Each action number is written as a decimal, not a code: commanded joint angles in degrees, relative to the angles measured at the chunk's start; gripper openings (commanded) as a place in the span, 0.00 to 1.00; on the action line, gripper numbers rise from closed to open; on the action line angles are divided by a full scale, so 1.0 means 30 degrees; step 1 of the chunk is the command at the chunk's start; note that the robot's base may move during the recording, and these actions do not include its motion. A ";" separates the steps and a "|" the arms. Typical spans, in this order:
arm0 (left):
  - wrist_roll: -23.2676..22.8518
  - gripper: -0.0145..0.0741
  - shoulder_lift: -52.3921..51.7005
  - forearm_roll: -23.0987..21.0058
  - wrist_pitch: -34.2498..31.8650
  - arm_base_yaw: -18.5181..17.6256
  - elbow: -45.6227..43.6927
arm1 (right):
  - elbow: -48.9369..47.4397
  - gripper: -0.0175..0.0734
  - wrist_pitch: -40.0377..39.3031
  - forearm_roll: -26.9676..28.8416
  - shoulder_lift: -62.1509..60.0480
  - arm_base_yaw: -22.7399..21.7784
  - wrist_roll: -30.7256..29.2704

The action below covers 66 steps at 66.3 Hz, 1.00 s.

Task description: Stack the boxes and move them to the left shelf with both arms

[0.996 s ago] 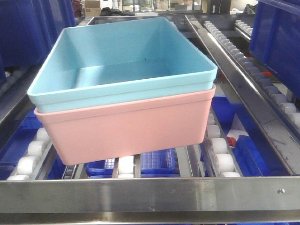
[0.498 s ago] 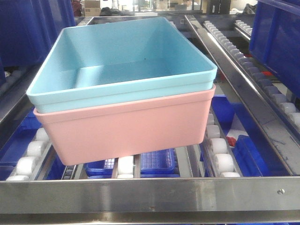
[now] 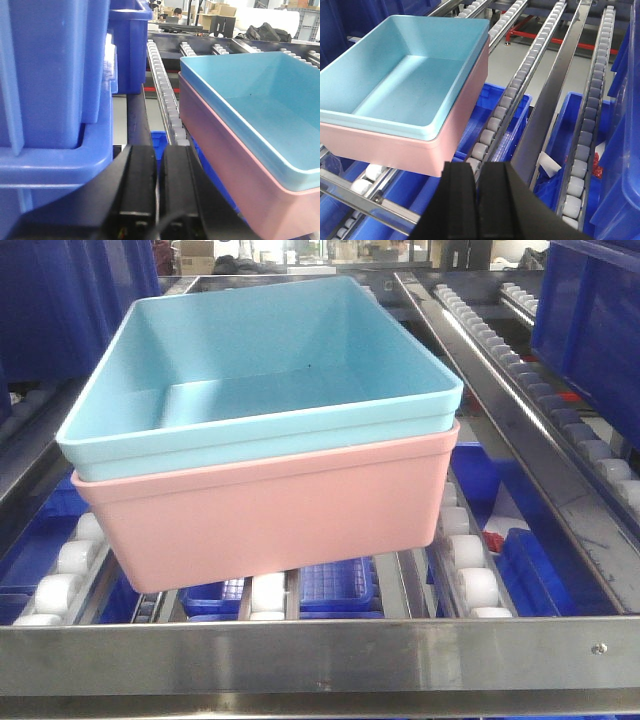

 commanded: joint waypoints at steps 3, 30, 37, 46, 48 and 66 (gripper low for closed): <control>0.0003 0.17 -0.0297 -0.0171 -0.1789 0.0021 0.0559 | -0.0495 0.25 -0.1582 -0.0318 0.0194 0.0010 -0.0180; 0.0003 0.17 -0.0297 -0.0171 -0.1789 0.0021 0.0559 | 0.0790 0.25 -0.3830 0.1844 0.0194 -0.2036 -0.1346; 0.0003 0.17 -0.0297 -0.0171 -0.1789 0.0021 0.0559 | 0.2401 0.25 -0.5573 0.2047 0.0194 -0.4620 -0.1709; 0.0003 0.17 -0.0297 -0.0171 -0.1789 0.0021 0.0559 | 0.4580 0.25 -0.8181 0.3145 0.0030 -0.7717 -0.1709; 0.0003 0.17 -0.0297 -0.0171 -0.1789 0.0021 0.0559 | 0.5022 0.25 -0.8828 0.3317 -0.0109 -0.8271 -0.1709; 0.0003 0.17 -0.0297 -0.0171 -0.1789 0.0021 0.0559 | 0.8755 0.25 -1.2411 0.3744 -0.3957 -1.1185 -0.1735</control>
